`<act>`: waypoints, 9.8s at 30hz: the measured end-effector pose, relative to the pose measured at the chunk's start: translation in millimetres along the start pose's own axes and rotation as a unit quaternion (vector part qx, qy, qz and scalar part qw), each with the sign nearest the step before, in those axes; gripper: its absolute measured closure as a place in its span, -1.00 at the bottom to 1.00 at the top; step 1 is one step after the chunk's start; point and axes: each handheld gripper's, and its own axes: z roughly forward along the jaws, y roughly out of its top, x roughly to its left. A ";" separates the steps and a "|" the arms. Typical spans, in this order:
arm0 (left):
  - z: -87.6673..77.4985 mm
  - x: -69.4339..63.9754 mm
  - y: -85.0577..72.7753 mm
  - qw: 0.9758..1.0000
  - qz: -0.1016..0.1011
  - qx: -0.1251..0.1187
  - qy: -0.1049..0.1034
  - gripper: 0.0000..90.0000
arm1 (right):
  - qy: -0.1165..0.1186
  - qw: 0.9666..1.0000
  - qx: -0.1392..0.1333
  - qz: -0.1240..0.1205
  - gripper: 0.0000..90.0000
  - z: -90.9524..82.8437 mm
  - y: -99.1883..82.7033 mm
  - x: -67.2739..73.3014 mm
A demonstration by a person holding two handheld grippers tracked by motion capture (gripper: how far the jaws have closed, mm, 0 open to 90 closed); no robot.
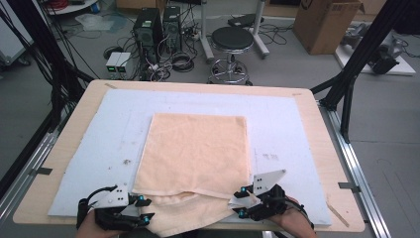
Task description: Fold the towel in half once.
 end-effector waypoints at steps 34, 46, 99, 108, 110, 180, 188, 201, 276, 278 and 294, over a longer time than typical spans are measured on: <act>-4.9 0.5 -4.0 1.000 0.012 -0.010 -0.012 0.16 | 0.072 0.997 -0.018 -0.001 0.54 6.2 8.8 18.5; -1.8 3.3 -6.9 0.999 0.030 -0.013 0.024 0.58 | -0.009 0.999 0.041 -0.024 0.83 25.9 6.7 10.2; -43.7 14.5 10.1 0.990 -0.019 -0.090 0.107 0.90 | -0.050 0.998 -0.027 0.013 0.98 -13.7 26.2 -1.3; -62.7 -30.1 -1.1 0.992 0.011 -0.093 0.081 0.90 | -0.017 0.999 -0.035 -0.029 0.97 -34.1 33.1 47.0; -62.3 -39.7 -5.7 0.994 0.014 -0.086 0.073 0.90 | -0.006 0.999 -0.028 -0.032 0.97 -34.1 30.8 55.5; 18.5 218.5 110.3 0.958 -0.149 -0.090 0.230 0.40 | -0.231 0.956 0.016 0.182 0.24 -15.7 57.4 -219.4; 3.5 153.7 84.9 0.975 -0.087 -0.103 0.176 0.26 | -0.161 0.978 -0.019 0.134 0.08 -19.4 49.3 -146.9; -15.9 66.1 33.4 0.989 -0.035 -0.085 0.113 0.13 | -0.106 0.992 -0.018 0.060 0.11 -19.9 10.9 -43.3; -6.5 25.9 1.8 1.000 0.006 0.000 0.029 0.42 | -0.015 1.000 0.023 0.008 0.37 -2.7 -11.1 10.0; -5.7 25.2 1.9 1.000 0.008 0.000 0.029 0.36 | -0.020 0.999 0.029 0.002 0.42 1.6 -10.9 9.9; -15.0 22.5 5.8 0.998 0.016 -0.021 0.060 0.95 | -0.022 1.000 -0.005 0.016 0.91 -11.2 -4.0 9.8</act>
